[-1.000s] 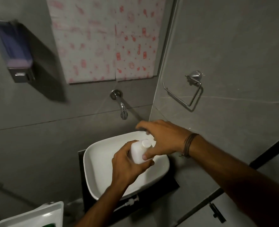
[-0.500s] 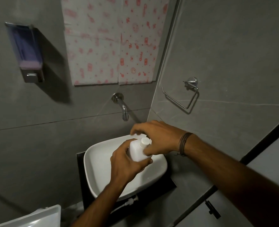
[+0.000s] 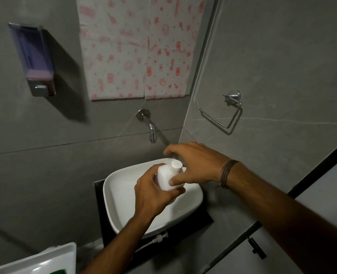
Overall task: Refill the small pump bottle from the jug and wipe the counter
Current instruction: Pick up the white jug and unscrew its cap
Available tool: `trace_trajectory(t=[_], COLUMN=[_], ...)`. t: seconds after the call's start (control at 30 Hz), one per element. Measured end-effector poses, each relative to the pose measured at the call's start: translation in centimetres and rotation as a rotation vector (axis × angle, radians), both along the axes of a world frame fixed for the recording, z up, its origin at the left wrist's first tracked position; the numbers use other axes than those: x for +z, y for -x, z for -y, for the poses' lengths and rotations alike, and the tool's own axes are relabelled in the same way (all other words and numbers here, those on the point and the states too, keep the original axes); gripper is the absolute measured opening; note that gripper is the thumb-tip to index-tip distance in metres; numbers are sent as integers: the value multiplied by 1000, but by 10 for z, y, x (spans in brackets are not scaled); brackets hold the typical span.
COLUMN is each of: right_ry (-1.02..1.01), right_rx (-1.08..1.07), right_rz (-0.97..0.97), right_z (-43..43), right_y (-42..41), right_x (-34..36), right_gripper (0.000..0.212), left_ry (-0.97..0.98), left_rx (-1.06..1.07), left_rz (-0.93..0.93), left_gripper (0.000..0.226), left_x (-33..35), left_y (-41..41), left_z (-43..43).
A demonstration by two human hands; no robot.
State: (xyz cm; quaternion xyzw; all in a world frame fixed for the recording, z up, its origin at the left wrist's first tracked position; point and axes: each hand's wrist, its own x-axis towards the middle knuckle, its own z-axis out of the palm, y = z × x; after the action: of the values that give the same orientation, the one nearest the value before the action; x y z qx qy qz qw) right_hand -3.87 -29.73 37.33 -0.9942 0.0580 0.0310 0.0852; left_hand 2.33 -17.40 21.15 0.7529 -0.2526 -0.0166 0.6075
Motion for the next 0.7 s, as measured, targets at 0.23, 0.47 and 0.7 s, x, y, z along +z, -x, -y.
trace_trajectory(t=[0.23, 0.47, 0.7], right_ry=[-333, -758, -919], right_rx=[-69, -707, -1087], right_rz=[476, 485, 276], right_z=[23, 66, 57], right_y=[18, 84, 76], right_x=[-10, -223, -381], right_gripper=[42, 36, 50], left_ry=[11, 48, 15], left_rx=[-3, -16, -27], left_rz=[-25, -61, -95], left_gripper=[80, 76, 78], left_x=[-18, -49, -73], left_y=[-3, 14, 24], left_z=[5, 5, 21])
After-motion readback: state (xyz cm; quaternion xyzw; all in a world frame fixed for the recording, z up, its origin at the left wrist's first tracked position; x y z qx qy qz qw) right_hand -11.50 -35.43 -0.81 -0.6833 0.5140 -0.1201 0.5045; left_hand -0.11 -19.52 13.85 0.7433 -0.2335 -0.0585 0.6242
